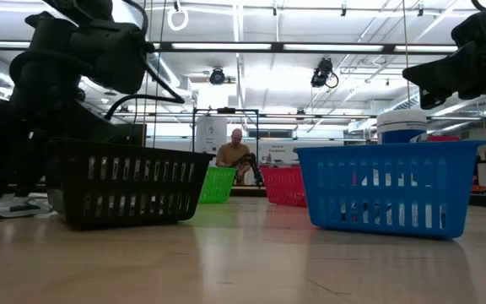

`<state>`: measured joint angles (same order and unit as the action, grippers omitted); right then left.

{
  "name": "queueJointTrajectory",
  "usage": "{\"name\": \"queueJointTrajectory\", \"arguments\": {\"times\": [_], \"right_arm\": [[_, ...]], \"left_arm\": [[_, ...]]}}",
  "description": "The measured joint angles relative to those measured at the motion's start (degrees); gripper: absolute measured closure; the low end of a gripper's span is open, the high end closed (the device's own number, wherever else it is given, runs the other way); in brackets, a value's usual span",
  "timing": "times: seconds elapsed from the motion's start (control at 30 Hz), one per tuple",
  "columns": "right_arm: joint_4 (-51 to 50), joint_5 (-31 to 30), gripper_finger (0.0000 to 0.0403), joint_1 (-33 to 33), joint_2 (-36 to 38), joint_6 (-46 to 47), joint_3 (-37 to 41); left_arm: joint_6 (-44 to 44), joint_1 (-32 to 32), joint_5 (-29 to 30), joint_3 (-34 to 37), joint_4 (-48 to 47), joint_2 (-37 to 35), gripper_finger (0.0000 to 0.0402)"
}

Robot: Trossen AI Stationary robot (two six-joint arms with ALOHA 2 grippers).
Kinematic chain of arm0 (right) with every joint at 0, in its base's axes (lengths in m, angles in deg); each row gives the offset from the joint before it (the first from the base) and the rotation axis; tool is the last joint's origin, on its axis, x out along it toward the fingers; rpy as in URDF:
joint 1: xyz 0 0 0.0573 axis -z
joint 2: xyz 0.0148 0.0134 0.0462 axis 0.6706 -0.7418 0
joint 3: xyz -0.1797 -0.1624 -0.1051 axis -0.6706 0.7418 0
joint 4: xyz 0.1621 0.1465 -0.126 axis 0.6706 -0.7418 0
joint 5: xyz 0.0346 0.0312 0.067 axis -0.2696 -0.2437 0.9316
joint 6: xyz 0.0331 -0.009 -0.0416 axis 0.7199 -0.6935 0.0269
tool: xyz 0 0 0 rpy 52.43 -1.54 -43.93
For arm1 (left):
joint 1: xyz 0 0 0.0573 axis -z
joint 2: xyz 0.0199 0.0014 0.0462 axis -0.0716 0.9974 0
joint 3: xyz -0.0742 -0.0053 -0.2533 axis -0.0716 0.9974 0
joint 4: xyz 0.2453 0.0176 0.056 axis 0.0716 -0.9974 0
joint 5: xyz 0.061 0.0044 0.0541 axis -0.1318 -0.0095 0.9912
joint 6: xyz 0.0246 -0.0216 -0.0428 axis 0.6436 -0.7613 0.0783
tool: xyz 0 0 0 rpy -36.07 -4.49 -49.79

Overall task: Pick & Place First Aid Supplies
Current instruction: Put the black towelette pack into the black bin

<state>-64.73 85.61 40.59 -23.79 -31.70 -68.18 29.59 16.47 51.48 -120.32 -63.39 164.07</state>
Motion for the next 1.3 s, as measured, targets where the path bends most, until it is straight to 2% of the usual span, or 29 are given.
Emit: {"name": "queueJointTrajectory", "arguments": {"times": [0.27,0.43,0.6,0.87,1.0,1.3], "right_arm": [[0.0,-0.01,0.039,0.0,-0.01,0.01,0.01],[0.0,-0.01,0.039,-0.01,-0.01,0.01,0.02],[0.0,-0.02,0.039,-0.02,-0.02,0.0,0.0],[0.0,-0.02,0.039,0.0,0.0,0.02,0.0],[0.0,-0.02,0.039,-0.01,0.0,0.01,0.02],[0.0,-0.01,0.039,-0.01,0.0,0.01,0.0]], "left_arm": [[2.77,-0.5,0.97,-1.76,-7.57,-0.07,0.0225],[2.75,-2.09,1.11,-5.36,-10.72,-0.09,0.0204],[3.54,-2.67,1.09,-7.3,-9.79,-0.11,0.0159],[5.8,-1.26,1.05,-5.94,-7.47,-0.11,0.0083],[4.98,-0.1,1.02,-5.18,-6.12,-0.11,0.007],[4.27,1.09,0.99,-2.4,-3.11,-0.15,0.007]]}}
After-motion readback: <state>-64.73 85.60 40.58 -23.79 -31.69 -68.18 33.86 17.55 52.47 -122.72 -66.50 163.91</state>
